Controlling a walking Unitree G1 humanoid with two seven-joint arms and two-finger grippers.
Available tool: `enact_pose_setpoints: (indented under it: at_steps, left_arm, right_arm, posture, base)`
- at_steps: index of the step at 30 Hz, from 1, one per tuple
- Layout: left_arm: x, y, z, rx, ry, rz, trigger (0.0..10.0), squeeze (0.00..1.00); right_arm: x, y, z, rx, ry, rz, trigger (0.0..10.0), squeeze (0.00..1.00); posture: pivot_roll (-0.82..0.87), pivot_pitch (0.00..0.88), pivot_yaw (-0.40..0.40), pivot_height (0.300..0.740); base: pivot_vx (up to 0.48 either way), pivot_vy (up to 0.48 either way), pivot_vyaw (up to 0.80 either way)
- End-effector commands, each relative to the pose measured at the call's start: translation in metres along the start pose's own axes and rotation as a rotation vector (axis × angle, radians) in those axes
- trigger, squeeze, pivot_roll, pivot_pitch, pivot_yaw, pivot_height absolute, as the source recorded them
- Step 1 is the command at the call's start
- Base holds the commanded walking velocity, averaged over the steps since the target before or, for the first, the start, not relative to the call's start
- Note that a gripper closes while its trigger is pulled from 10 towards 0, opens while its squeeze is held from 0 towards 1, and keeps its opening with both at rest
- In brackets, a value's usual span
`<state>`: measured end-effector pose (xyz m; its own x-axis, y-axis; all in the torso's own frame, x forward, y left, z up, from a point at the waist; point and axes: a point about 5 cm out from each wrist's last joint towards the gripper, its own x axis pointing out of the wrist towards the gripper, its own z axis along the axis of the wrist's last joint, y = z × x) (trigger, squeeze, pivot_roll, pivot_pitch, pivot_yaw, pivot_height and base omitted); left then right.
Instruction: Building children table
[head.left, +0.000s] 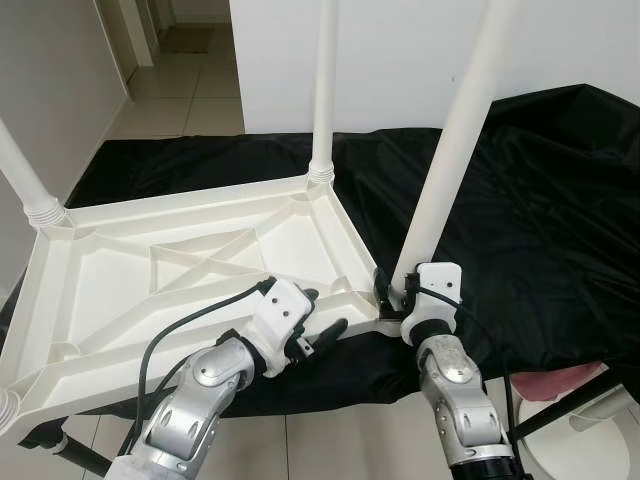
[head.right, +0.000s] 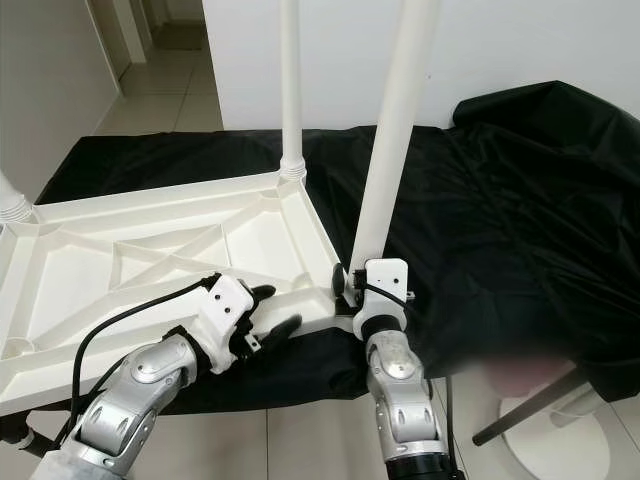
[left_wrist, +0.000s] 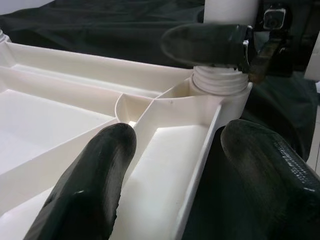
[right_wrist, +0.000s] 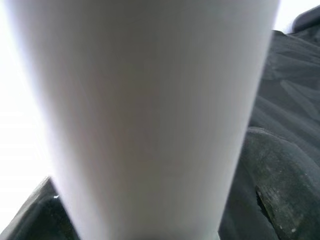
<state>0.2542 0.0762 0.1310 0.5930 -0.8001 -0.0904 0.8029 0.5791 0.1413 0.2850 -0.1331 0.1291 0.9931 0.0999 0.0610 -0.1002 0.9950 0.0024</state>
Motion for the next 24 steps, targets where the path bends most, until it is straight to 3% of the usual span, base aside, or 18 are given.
enact_pose_setpoints:
  at_steps: [1,5,10,13,19,20,21,22,24]
  left_arm:
    - [-0.001,-0.007,0.001,-0.012,0.001,-0.082,10.0,0.00]
    - [-0.004,-0.016,0.001,-0.026,-0.002,-0.142,10.0,0.00]
    - [-0.005,-0.020,0.002,-0.039,-0.005,-0.170,10.0,0.00]
    - [-0.005,-0.023,0.004,-0.056,-0.007,-0.200,10.0,0.00]
    - [-0.005,-0.025,0.005,-0.045,0.000,-0.211,10.0,0.00]
    - [-0.005,-0.025,0.004,-0.042,0.004,-0.212,10.0,0.00]
    - [-0.005,-0.025,0.004,-0.042,0.004,-0.212,10.0,0.00]
    - [-0.006,-0.025,0.005,-0.040,0.010,-0.211,10.0,0.00]
    - [-0.007,-0.023,0.005,-0.041,0.014,-0.210,10.0,0.00]
  right_arm:
    - [0.001,0.002,0.002,0.010,-0.016,0.040,10.0,0.00]
    - [-0.001,-0.003,0.006,-0.028,-0.044,0.174,10.0,0.00]
    - [0.001,-0.011,0.007,-0.062,-0.056,0.247,10.0,0.00]
    - [0.008,-0.020,0.010,-0.106,-0.055,0.397,10.0,0.00]
    - [0.012,-0.023,0.011,-0.133,-0.057,0.460,10.0,0.00]
    - [0.015,-0.023,0.011,-0.137,-0.054,0.487,7.8,0.00]
    - [0.015,-0.023,0.011,-0.137,-0.054,0.487,7.8,0.00]
    - [0.018,-0.021,0.009,-0.152,-0.037,0.541,0.0,0.00]
    - [0.021,-0.019,0.004,-0.183,-0.016,0.594,0.0,0.00]
  posture:
    - [-0.02,0.011,0.001,0.740]
    - [-0.03,0.035,0.016,0.740]
    - [-0.03,0.039,0.020,0.740]
    - [-0.03,0.043,0.031,0.740]
    - [-0.03,0.047,0.038,0.740]
    - [-0.03,0.048,0.040,0.740]
    - [-0.03,0.048,0.040,0.740]
    - [-0.03,0.054,0.045,0.740]
    - [-0.02,0.053,0.045,0.740]
  base:
    - [0.000,0.000,0.00]
    - [0.000,0.000,0.00]
    - [0.000,0.000,0.00]
    - [0.000,0.000,0.00]
    - [0.000,0.000,0.00]
    - [0.000,0.000,0.00]
    - [0.000,0.000,0.00]
    - [0.000,0.000,0.00]
    - [0.000,0.000,0.00]
